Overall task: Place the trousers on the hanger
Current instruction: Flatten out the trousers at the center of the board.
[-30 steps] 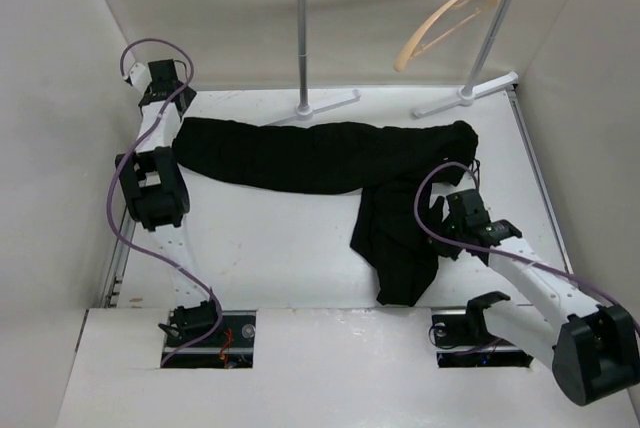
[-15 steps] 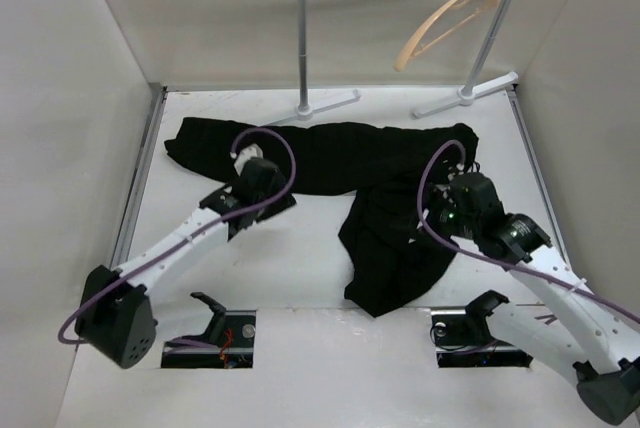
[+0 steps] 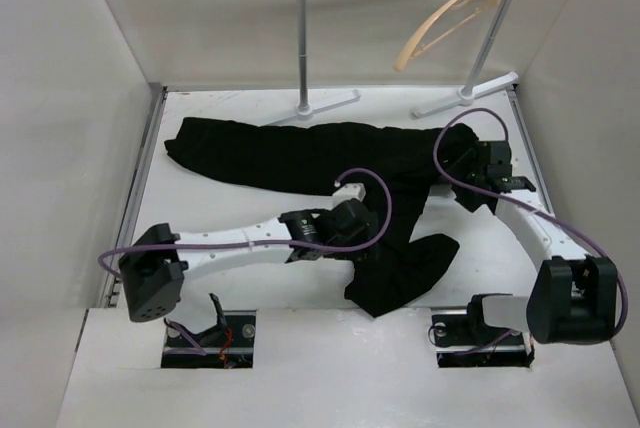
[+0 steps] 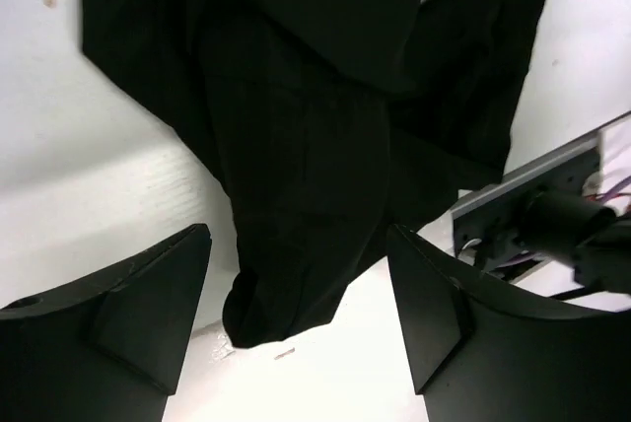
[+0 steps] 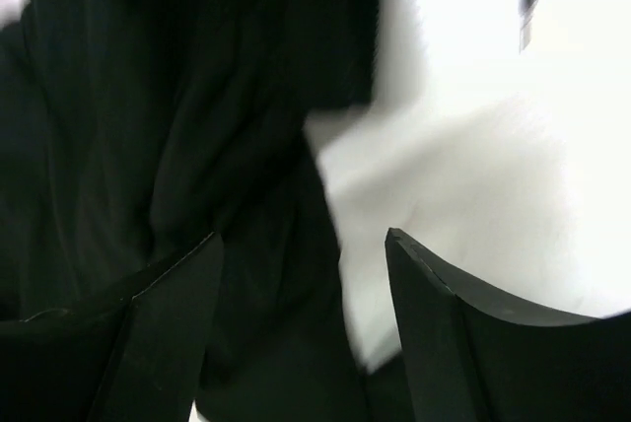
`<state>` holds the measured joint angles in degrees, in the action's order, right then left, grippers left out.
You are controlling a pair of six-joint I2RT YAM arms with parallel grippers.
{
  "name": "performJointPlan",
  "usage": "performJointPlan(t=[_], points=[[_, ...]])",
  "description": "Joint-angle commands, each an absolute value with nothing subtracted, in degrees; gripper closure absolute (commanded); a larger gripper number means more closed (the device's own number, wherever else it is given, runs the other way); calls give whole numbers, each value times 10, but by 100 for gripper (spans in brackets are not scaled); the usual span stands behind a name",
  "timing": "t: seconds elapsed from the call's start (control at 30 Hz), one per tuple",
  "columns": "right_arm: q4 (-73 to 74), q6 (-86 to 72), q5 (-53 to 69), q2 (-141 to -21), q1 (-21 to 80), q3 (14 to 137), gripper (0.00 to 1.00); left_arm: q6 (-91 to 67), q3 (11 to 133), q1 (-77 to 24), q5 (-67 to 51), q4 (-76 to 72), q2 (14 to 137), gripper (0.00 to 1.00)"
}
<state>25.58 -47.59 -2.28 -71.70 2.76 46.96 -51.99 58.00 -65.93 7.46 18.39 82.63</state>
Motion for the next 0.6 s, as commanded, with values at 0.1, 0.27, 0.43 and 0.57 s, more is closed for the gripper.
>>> performJointPlan(t=[0.1,0.27,0.43,0.57], points=[[136,-504,-19,-793,-27,518,28,-498,607,-665,75,184,892,29],[116,-519,-10,-891,-34,563,47,-491,613,-656,26,144,935,71],[117,-519,-14,-902,-59,600,88,-453,590,-603,52,220,848,96],[130,-499,-20,-890,-80,627,90,-382,584,-502,69,332,717,96]])
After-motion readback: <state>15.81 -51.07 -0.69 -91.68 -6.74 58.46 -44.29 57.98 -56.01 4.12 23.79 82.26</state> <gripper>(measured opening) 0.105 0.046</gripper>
